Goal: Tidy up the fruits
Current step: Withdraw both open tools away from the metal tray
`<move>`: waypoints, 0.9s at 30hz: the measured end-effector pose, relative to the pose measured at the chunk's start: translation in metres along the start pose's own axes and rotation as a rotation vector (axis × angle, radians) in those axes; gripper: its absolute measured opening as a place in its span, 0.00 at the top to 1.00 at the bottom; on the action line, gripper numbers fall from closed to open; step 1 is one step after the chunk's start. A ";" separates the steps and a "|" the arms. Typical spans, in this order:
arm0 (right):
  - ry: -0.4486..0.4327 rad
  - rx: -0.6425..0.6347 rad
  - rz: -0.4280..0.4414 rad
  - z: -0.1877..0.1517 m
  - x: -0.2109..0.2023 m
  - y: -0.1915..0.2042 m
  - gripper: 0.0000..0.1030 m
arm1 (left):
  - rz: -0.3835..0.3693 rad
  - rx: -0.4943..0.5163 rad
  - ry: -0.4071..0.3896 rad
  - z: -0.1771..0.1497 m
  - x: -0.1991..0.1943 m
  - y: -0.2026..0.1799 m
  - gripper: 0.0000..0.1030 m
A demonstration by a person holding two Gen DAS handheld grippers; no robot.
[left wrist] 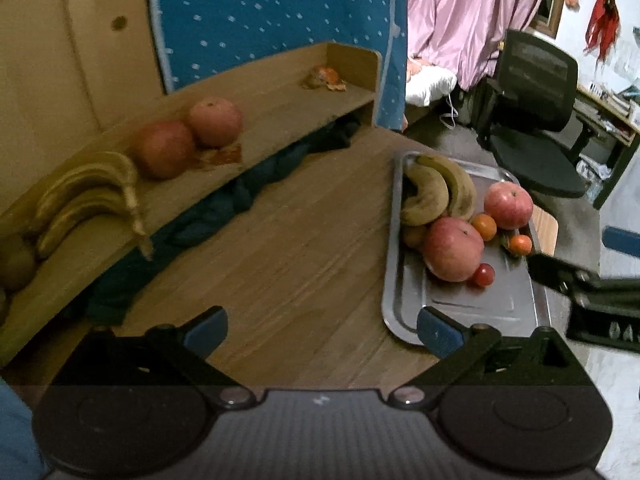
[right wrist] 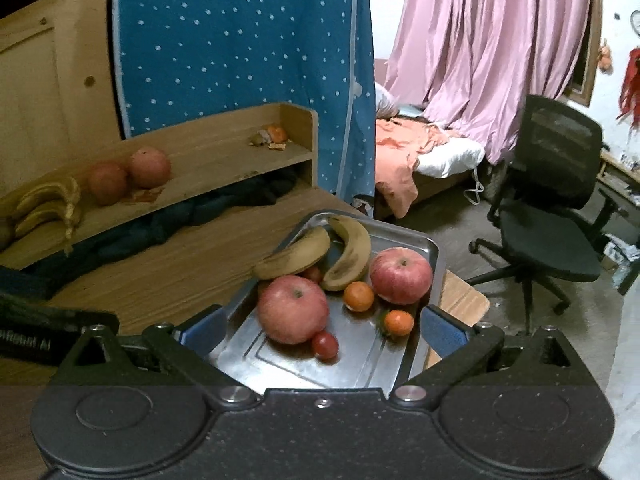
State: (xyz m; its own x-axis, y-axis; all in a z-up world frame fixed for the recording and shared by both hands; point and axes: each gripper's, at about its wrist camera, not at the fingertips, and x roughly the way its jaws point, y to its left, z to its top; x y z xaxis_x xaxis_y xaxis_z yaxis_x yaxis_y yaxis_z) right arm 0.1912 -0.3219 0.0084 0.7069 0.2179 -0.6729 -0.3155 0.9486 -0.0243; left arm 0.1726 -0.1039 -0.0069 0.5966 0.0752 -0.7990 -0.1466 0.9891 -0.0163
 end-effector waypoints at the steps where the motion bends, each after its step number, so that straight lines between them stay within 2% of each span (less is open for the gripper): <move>1: -0.007 -0.001 -0.008 -0.002 -0.008 0.005 0.01 | 0.002 -0.004 -0.012 -0.002 -0.004 0.004 0.00; 8: -0.045 -0.002 -0.076 -0.015 -0.055 0.034 0.01 | 0.003 -0.013 -0.128 -0.021 -0.036 0.028 0.00; 14: -0.087 0.029 -0.081 -0.027 -0.095 0.050 0.01 | -0.005 0.007 -0.142 -0.038 -0.061 0.036 0.00; 27: -0.168 0.023 -0.029 -0.061 -0.154 0.058 0.01 | 0.062 0.002 -0.160 -0.083 -0.115 0.037 0.00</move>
State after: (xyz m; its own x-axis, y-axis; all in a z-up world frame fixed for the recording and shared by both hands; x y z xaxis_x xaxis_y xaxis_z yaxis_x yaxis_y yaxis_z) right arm 0.0253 -0.3148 0.0652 0.8119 0.2236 -0.5393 -0.2802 0.9597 -0.0238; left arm 0.0329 -0.0862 0.0343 0.7043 0.1552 -0.6928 -0.1854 0.9822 0.0315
